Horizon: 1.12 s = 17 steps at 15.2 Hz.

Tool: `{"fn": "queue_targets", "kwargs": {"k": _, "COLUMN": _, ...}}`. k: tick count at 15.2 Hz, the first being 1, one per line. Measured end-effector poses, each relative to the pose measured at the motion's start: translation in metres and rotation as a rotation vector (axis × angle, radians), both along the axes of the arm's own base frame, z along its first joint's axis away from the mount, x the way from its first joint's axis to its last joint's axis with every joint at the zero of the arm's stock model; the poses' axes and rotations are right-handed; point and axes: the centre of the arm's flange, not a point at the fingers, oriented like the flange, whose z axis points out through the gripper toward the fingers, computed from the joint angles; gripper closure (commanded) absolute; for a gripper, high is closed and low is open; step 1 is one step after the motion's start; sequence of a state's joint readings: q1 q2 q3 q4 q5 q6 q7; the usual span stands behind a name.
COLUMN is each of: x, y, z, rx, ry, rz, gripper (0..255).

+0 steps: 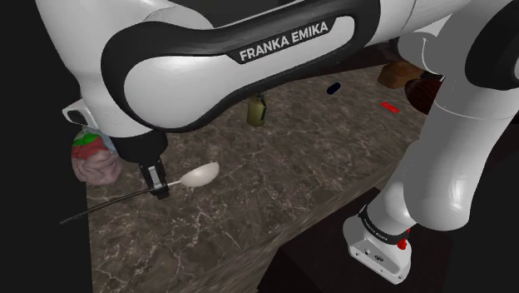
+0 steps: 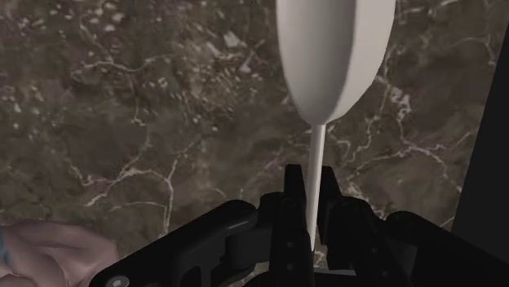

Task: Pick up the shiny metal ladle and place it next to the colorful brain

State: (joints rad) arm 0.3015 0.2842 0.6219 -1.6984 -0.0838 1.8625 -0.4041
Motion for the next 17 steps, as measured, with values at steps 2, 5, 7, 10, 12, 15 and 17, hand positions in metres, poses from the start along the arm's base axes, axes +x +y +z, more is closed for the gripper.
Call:
{"fn": "queue_targets", "kwargs": {"k": 2, "x": 0.000, "y": 0.001, "z": -0.011, "rx": 0.000, "ry": 0.000, "rz": 0.000, "gripper": 255}}
{"fn": "queue_targets", "kwargs": {"k": 5, "x": 0.000, "y": 0.001, "z": -0.028, "rx": 0.000, "ry": 0.000, "rz": 0.000, "gripper": 255}}
{"fn": "queue_targets", "kwargs": {"k": 7, "x": 0.000, "y": 0.002, "z": -0.039, "rx": 0.000, "ry": 0.000, "rz": 0.000, "gripper": 255}}
{"fn": "queue_targets", "kwargs": {"k": 10, "x": -0.001, "y": 0.000, "z": -0.054, "rx": 0.000, "ry": 0.000, "rz": 0.000, "gripper": 255}}
{"fn": "queue_targets", "kwargs": {"k": 12, "x": -0.001, "y": 0.000, "z": -0.064, "rx": 0.000, "ry": 0.000, "rz": 0.000, "gripper": 255}}
{"fn": "queue_targets", "kwargs": {"k": 15, "x": -0.001, "y": 0.001, "z": -0.066, "rx": 0.001, "ry": -0.001, "rz": 0.000, "gripper": 255}}
{"fn": "queue_targets", "kwargs": {"k": 17, "x": -0.001, "y": 0.001, "z": -0.067, "rx": 0.001, "ry": -0.001, "rz": 0.000, "gripper": 255}}
